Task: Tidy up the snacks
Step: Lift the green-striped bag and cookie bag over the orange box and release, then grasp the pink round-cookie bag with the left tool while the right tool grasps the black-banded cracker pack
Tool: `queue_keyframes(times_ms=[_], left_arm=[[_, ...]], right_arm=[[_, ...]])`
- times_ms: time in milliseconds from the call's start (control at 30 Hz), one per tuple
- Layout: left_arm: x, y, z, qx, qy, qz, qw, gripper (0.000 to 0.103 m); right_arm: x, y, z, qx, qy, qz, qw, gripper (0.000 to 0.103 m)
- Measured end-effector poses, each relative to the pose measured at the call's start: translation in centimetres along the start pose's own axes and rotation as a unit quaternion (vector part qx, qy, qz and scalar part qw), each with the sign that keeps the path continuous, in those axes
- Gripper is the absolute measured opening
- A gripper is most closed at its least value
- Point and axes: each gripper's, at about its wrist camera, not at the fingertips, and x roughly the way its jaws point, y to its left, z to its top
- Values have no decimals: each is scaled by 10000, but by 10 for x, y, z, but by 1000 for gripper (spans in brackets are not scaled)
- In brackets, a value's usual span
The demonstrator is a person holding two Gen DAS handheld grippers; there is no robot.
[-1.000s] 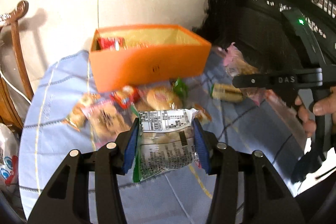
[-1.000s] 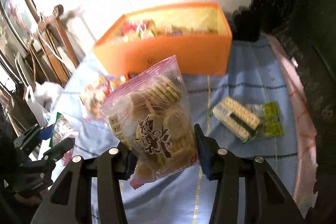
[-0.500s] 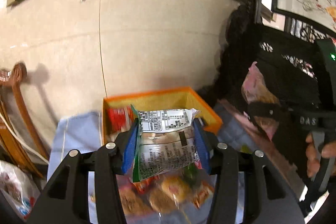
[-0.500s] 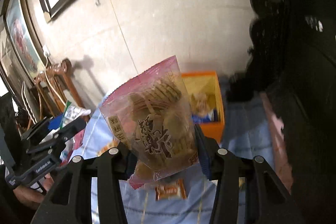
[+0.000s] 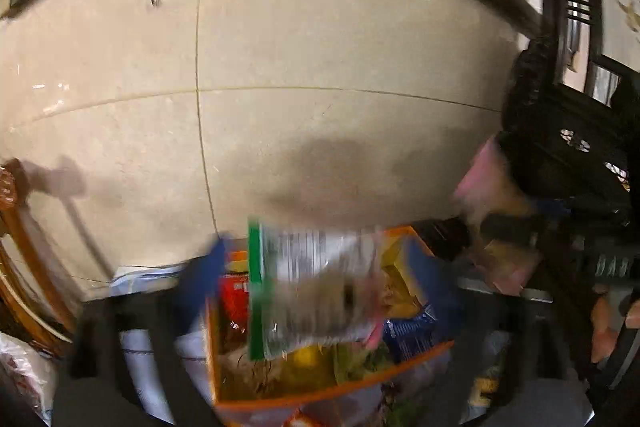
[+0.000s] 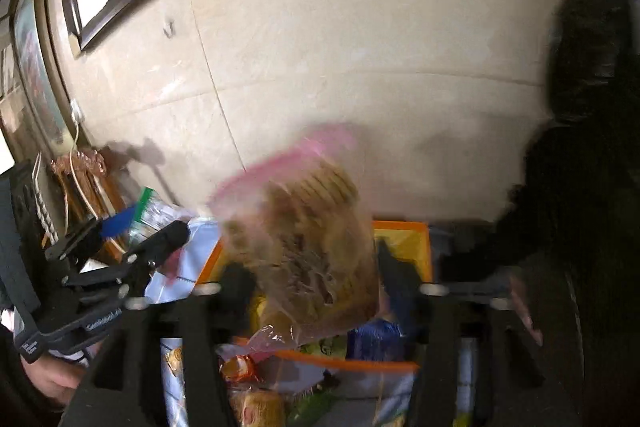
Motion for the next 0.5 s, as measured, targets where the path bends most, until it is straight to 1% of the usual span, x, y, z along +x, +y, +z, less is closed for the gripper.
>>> queue_keyframes(times_ms=[33, 67, 100, 133, 167, 200, 300, 367, 400, 433, 467, 500], left_arm=[[15, 4, -4, -10, 262, 18, 9997, 98], [25, 7, -10, -11, 510, 104, 9986, 99], [28, 9, -15, -24, 598, 104, 9982, 99], [27, 14, -29, -27, 622, 14, 9981, 99], [26, 17, -38, 5, 643, 16, 9979, 99], [25, 20, -49, 37, 706, 54, 9975, 99], [18, 37, -90, -117, 986, -21, 9951, 99], [6, 48, -119, -177, 1098, 1, 9938, 99], [0, 53, -132, -204, 1127, 26, 9934, 99], [-7, 58, -151, -261, 1238, 7, 9920, 98], [-12, 60, -163, -282, 1304, 9, 9911, 99], [-17, 61, -182, -297, 1434, 11, 9892, 99]], right_arm=[[8, -1, -2, -102, 74, -129, 9998, 82], [13, -2, -5, -173, 141, -165, 9996, 82], [14, -5, -13, -240, 136, -205, 9994, 82], [15, -9, -22, -264, 113, -303, 9991, 82], [18, -13, -31, -234, 160, -343, 9990, 82], [23, -21, -45, -117, 298, -326, 9990, 82], [33, -38, -91, 209, 656, -421, 9967, 82], [36, -47, -130, 379, 882, -475, 9942, 82], [38, -49, -147, 418, 989, -480, 9931, 82], [40, -50, -164, 424, 1117, -494, 9916, 82], [42, -50, -178, 414, 1230, -513, 9902, 82], [46, -51, -197, 364, 1422, -568, 9875, 82]])
